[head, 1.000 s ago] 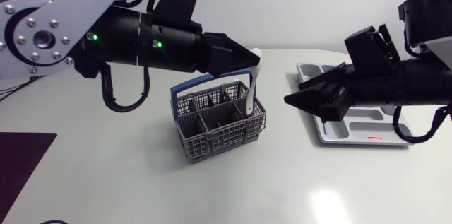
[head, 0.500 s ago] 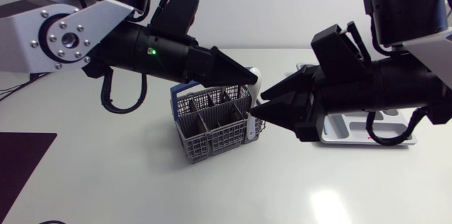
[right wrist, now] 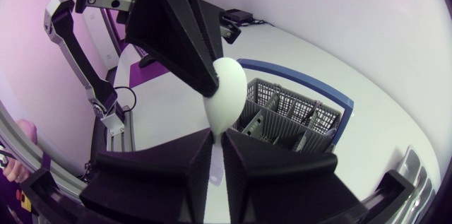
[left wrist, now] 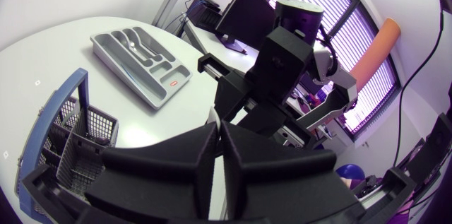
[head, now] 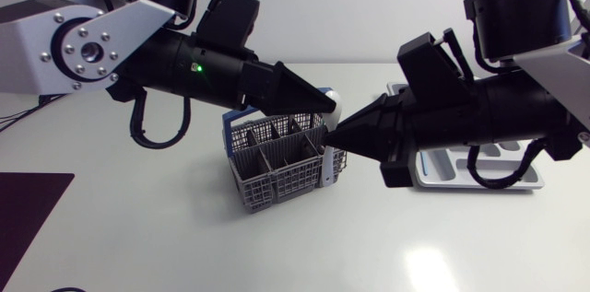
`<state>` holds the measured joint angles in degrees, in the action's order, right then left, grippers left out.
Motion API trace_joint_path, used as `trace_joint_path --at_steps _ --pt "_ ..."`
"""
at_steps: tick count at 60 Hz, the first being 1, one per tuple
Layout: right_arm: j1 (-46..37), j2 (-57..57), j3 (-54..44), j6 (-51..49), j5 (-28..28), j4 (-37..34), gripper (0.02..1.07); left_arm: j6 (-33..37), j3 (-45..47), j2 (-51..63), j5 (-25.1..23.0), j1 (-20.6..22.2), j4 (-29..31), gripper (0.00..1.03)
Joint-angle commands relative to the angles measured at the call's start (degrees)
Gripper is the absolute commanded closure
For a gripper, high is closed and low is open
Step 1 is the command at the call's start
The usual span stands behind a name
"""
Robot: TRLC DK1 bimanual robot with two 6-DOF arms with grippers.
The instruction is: Unload the cutlery basket into the drawer organizer.
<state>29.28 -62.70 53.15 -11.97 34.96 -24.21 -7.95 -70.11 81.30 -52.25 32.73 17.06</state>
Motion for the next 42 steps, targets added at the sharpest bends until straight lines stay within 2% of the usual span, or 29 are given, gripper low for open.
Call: trace_joint_path --at_steps 1,8,12,18,25,27,32,34,42 --pt "0.43 0.03 -1.11 0.80 0.11 -0.05 1.01 -1.46 -1.44 0.97 -1.28 -0.39 0.08 0.74" --pt "-1.24 0.38 -1.82 -0.69 -0.86 -2.42 1.01 -1.90 -3.11 0.79 -1.10 -1.44 -0.27 0.48" --pt "-2.82 0.47 -2.34 -2.18 -1.21 -4.09 1.01 -2.25 -4.34 0.62 -0.49 -2.67 -0.54 0.42" --pt "-6.69 0.82 -3.66 -4.47 -1.83 -5.68 1.01 -2.25 -5.48 0.44 1.45 -3.38 -1.15 0.42" --pt "-13.37 1.17 -5.24 -7.28 -2.97 -6.29 1.01 -0.93 -6.80 0.97 9.36 -3.29 -0.62 0.43" --pt "-15.92 1.26 -5.95 -8.69 -3.93 -6.38 1.01 1.27 -7.41 1.32 13.58 -2.32 1.31 0.44" --pt "-21.28 1.44 -7.44 -12.03 -6.31 -6.12 1.01 5.13 -9.08 2.02 18.24 -0.56 6.23 0.44" --pt "-23.30 1.44 -8.06 -13.35 -7.63 -5.76 1.01 7.59 -10.14 2.81 23.07 0.67 8.87 0.44" --pt "-30.24 1.79 -10.96 -18.18 -13.08 -2.07 1.01 12.52 -10.58 3.61 30.19 4.01 12.56 0.44"
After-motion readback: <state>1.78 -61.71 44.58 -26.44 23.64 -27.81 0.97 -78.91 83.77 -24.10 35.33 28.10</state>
